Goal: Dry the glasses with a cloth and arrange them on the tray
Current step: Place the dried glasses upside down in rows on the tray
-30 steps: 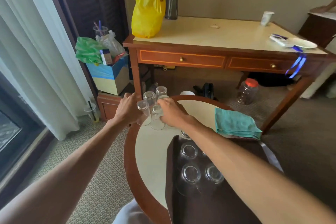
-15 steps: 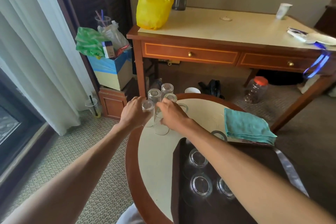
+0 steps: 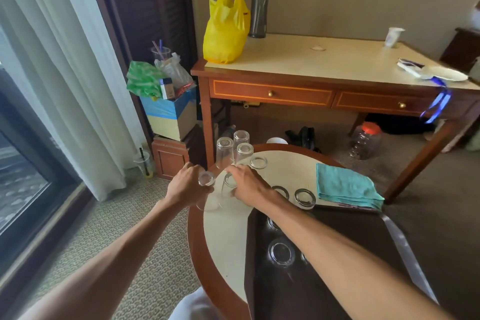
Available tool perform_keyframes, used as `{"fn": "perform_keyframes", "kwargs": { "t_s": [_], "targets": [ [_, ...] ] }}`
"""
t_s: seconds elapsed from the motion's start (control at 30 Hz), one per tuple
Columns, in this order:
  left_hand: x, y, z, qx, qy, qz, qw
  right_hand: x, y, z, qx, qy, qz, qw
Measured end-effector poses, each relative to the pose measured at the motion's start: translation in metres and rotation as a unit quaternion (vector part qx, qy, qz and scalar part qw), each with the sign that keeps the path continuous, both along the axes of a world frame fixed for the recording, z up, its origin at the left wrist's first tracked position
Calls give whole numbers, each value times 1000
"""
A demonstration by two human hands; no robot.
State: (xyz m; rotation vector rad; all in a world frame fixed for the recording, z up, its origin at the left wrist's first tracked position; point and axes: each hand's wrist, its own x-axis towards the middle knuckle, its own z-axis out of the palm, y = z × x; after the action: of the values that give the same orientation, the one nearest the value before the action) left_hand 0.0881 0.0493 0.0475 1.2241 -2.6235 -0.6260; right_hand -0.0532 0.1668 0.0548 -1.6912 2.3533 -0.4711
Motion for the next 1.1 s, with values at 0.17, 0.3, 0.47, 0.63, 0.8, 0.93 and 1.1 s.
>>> {"fn": "perform_keyframes", "kwargs": {
  "t_s": [0.17, 0.3, 0.47, 0.63, 0.8, 0.93, 1.1],
  "targets": [
    [18, 17, 34, -19, 29, 7, 999, -2, 31, 49, -56, -56, -24, 997],
    [22, 36, 74, -50, 72, 23, 996, -12, 74, 102, -103, -62, -43, 992],
    [8, 77, 118, -81, 139, 12, 987, -31, 133, 147, -145, -39, -80, 985],
    [-27, 132, 142, -68, 197, -24, 978, -54, 188, 155, -138, -8, -122, 983],
    [-68, 182, 150, -26, 196, -65, 978, -79, 235, 147, -118, -8, -166, 979],
    [-99, 206, 140, -7, 173, -93, 980, -99, 257, 129, -95, -11, -201, 975],
    [-133, 223, 121, 2, 131, -125, 983, -119, 271, 97, -80, -27, -229, 970]
  ]
}}
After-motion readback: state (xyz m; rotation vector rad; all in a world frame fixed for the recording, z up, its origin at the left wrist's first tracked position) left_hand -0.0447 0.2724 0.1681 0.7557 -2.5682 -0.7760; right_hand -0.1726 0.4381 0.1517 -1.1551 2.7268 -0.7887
